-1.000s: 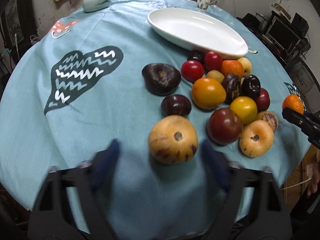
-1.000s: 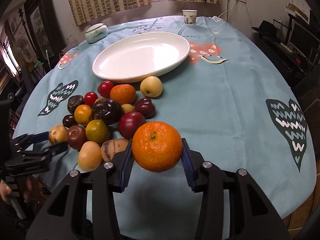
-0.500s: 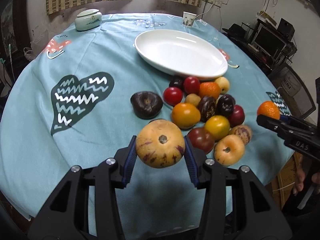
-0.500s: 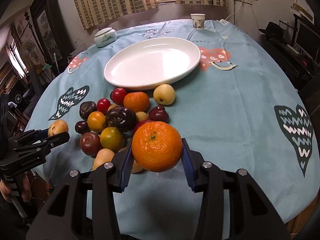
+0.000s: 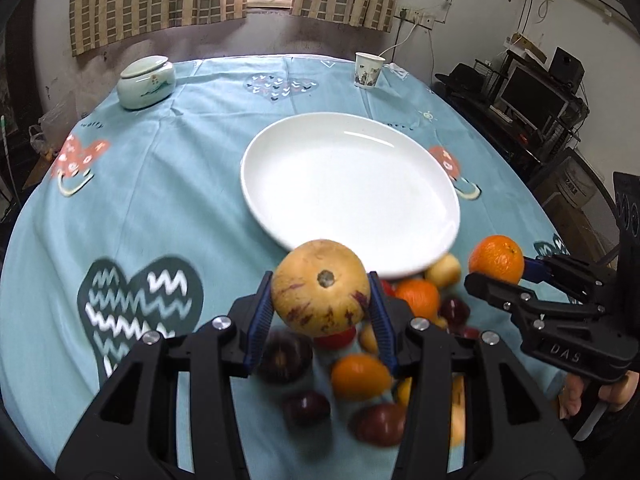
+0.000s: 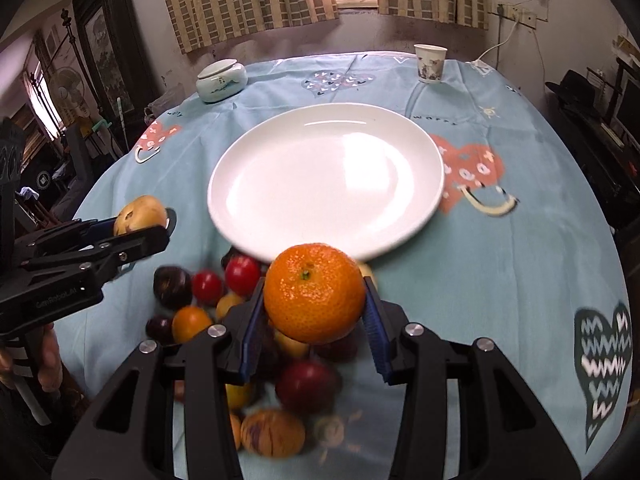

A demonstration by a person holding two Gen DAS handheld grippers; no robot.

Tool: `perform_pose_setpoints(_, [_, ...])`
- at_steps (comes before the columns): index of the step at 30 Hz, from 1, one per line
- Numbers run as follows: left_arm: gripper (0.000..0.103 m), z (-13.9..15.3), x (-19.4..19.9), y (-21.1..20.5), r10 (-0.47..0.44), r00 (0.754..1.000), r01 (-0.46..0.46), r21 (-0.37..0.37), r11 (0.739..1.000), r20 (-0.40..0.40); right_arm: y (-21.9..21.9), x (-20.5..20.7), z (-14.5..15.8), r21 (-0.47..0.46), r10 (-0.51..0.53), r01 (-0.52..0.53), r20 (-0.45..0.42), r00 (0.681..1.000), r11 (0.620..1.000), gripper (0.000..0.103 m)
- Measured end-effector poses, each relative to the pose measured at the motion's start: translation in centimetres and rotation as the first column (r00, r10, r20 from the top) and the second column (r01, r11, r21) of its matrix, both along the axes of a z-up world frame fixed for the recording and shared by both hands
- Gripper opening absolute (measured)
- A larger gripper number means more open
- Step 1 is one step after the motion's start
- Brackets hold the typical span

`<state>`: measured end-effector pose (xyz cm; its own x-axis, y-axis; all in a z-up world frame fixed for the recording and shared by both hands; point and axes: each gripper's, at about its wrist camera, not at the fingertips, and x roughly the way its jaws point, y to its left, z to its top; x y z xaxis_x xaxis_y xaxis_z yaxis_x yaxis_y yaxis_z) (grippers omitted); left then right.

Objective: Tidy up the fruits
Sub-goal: 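Carry both fruits onto the white plate and open both tools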

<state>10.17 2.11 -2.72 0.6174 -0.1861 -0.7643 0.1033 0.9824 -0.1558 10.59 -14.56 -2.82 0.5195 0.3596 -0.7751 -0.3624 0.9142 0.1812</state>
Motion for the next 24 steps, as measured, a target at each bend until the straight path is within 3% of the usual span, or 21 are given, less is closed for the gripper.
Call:
perform_pose_setpoints(5, [0.046,0.0,9.3,-0.5,-0.006,0.999,0.007,0.022,1.0,-0.048,1.2,7.9,0.3,-0.011,0.005,-0.005,-0.017,1.0,1.0,0.045])
perform_pose_setpoints(11, [0.046,-3.0,18.2,-1.2,0.003,0.99,0.002,0.029,1.0,-0.143,2.8,17.5,-2.7,-0.039,0.0,-0.005,-0.116,0.993,0.999,0.045])
perform_pose_setpoints(15, [0.046,-4.8,20.7,-1.5,0.008,0.983,-0.002,0.03,1.0,-0.182,3.5,20.4,-4.4,-0.088,-0.006,-0.007,-0.151,0.989,0.996,0.045])
perform_pose_setpoints(19, [0.046,-5.4,22.0,-1.3,0.021,0.98,-0.016,0.028,0.999,-0.196,3.3,21.5,-5.0,-0.078,-0.008,-0.006,-0.168,0.986,0.997,0.046])
perform_pose_setpoints(21, [0.049,-5.2,22.3,-1.1,0.034,0.979,-0.028,0.031,0.999,-0.199,3.2,21.6,-5.0,-0.092,-0.013,-0.002,-0.169,0.986,0.996,0.055])
perform_pose_setpoints(24, [0.074,-3.4,21.5,-0.3,0.069,0.985,-0.063,0.044,0.997,-0.159,2.4,20.8,-3.2,-0.112,-0.04,0.028,-0.107,0.993,0.993,0.067])
